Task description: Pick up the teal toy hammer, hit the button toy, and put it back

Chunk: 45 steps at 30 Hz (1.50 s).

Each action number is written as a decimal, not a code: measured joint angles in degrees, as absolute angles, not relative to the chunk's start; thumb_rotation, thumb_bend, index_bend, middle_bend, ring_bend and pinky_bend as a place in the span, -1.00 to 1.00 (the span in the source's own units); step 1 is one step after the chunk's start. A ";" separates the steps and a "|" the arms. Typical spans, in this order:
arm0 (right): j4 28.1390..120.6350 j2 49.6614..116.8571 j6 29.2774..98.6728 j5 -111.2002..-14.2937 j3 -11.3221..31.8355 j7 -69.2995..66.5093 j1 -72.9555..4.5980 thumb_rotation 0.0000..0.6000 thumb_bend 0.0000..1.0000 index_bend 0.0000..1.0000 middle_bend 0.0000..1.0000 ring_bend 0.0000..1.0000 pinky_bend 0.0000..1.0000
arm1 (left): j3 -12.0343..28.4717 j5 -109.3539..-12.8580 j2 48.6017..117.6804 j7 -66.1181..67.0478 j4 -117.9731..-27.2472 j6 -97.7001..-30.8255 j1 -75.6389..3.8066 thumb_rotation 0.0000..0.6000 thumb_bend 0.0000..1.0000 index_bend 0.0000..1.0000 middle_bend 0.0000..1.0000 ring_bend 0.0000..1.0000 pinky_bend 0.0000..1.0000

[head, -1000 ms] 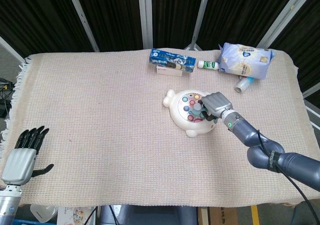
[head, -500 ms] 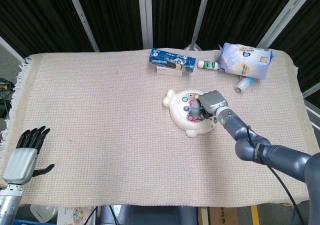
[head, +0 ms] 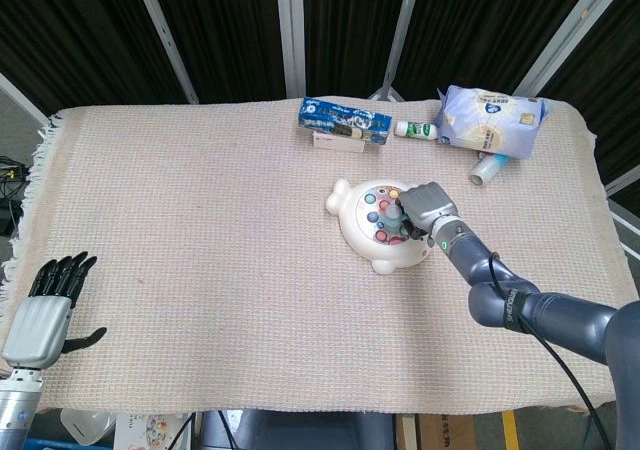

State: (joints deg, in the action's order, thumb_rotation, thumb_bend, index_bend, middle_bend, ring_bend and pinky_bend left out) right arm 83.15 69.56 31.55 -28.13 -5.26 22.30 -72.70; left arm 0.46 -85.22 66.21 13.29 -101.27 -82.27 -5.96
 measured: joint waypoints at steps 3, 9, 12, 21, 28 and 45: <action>85.62 68.00 32.78 -28.88 -5.37 22.36 -72.48 1.00 0.57 0.81 0.56 0.15 -0.22 | 0.41 -85.57 66.22 13.28 -101.29 -82.34 -6.00 1.00 -0.73 -1.00 -1.00 -1.00 -1.00; 85.98 68.28 33.19 -29.85 -5.98 22.07 -71.37 1.00 0.57 0.81 0.56 0.15 -0.22 | 0.19 -85.82 66.29 13.56 -101.39 -82.34 -5.99 1.00 -0.73 -1.00 -1.00 -1.00 -1.00; 84.96 69.05 32.84 -30.13 -6.12 21.73 -70.92 1.00 0.58 0.81 0.57 0.15 -0.22 | 0.19 -85.69 66.31 13.72 -101.47 -82.33 -5.97 1.00 -0.73 -1.00 -1.00 -1.00 -1.00; 82.21 70.36 31.19 -31.58 -6.04 20.23 -69.79 1.00 0.61 0.81 0.57 0.15 -0.22 | 0.23 -85.56 66.41 14.21 -101.77 -82.33 -5.99 1.00 -0.73 -1.00 -1.00 -1.00 -1.00; 84.37 68.07 32.08 -32.54 -5.64 19.84 -69.53 1.00 0.62 0.81 0.57 0.15 -0.22 | 0.31 -85.71 66.41 14.16 -101.69 -82.45 -6.06 1.00 -0.73 -1.00 -1.00 -1.00 -1.00; 89.07 62.46 37.19 -45.29 -5.14 12.38 -59.26 1.00 0.62 0.81 0.57 0.15 -0.22 | 0.02 -85.76 66.04 13.63 -101.56 -83.12 -5.48 1.00 -0.73 -1.00 -1.00 -1.00 -1.00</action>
State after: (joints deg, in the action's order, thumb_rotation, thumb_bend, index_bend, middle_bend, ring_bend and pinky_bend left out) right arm 89.07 62.46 37.19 -45.29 -5.14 12.38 -59.26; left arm 0.02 -85.76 66.04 13.63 -101.56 -83.12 -5.48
